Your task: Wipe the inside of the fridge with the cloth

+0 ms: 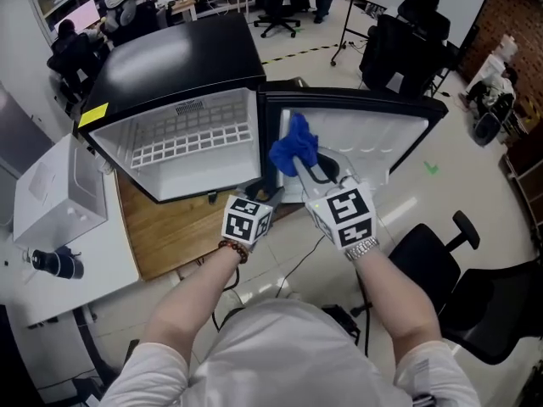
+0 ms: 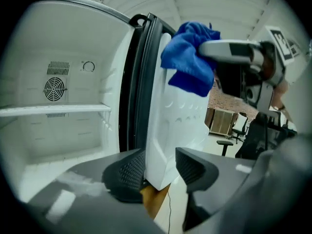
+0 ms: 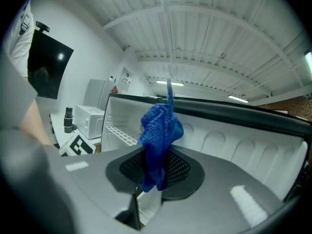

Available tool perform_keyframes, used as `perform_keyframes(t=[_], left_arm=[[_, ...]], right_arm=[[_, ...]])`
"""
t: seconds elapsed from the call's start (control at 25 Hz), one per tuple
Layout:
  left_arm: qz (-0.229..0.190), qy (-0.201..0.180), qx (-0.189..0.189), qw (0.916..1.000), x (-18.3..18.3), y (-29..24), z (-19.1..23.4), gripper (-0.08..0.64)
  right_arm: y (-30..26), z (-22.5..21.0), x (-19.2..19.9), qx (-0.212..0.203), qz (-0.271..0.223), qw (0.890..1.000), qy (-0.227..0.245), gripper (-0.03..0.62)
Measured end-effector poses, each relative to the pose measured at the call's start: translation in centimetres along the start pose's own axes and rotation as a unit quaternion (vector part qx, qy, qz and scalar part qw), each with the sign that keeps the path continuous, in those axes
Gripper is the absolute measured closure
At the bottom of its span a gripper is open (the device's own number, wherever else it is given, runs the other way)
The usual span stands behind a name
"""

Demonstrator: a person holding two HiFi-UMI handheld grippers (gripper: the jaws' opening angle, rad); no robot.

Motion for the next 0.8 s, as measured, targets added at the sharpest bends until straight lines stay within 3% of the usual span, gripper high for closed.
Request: perform_keyframes(t=[0.36, 0.56, 0.8], left_arm=[[0.064, 0.022, -0.059, 0.9959, 1.4, -4.8, -0.9, 0.337], [0.091, 0.025, -0.097, 0.9907, 2.0, -6.2, -0.8, 0.387], [0.104, 0.047, -0.118, 0.9864, 2.6, -6.4, -0.1, 0.423]], right_arm=[[-1.7, -1.1, -2.7, 0.017, -0.002, 1.000, 0.009, 0.522], [-2.6, -0.9, -3.6, 0.018, 0.000, 1.000, -0.004, 0.522], [-2.8, -0.6, -3.9, 0.017, 0.001, 1.000, -0.008, 0.522]])
Point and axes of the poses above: the fingertips, and each gripper's own axes: y backward along the fingers, z to its left, x out of its underside, the point moved 6 cm from there along y, backward along the fingers, and after that the axes turned 6 degrees about z, right-handed, at the moved point
